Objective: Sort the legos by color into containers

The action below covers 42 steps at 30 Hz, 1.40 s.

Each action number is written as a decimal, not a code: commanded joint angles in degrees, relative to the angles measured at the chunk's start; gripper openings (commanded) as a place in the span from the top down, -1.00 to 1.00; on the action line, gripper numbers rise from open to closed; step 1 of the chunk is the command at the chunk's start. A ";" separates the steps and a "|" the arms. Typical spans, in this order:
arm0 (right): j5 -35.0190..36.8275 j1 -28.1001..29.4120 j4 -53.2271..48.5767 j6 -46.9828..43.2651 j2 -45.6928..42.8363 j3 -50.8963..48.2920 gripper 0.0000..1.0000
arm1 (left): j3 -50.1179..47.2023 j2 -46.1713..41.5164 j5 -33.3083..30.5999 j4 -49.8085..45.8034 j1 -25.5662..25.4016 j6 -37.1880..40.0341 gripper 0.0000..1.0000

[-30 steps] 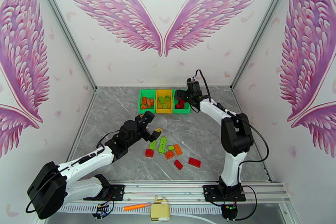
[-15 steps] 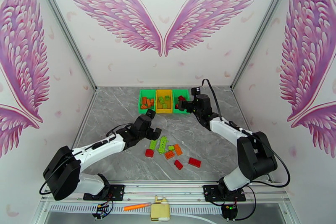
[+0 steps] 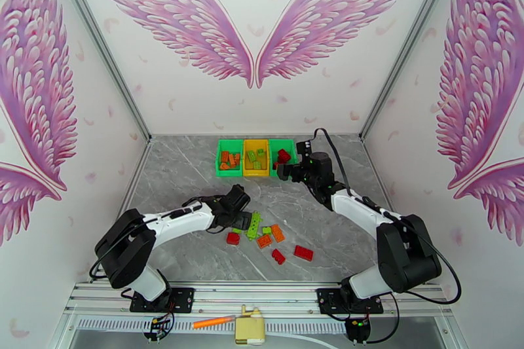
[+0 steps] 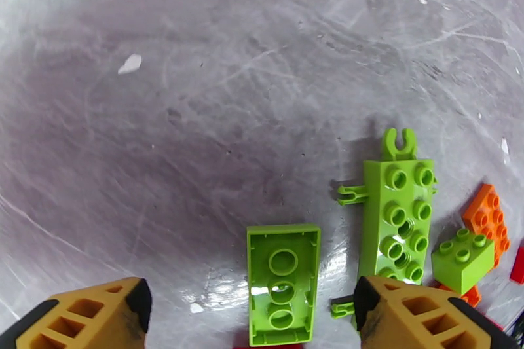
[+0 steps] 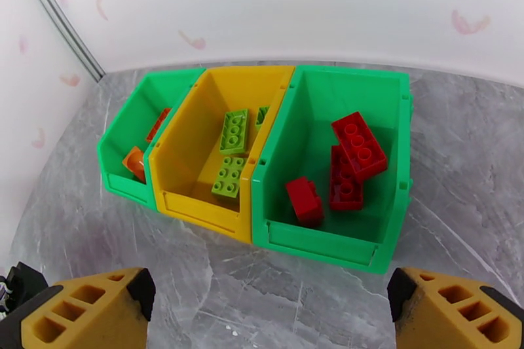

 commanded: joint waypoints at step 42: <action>-4.76 1.71 -1.33 1.24 -4.35 -3.84 -0.98 | 4.36 -0.36 -9.02 6.81 -0.09 -1.60 0.31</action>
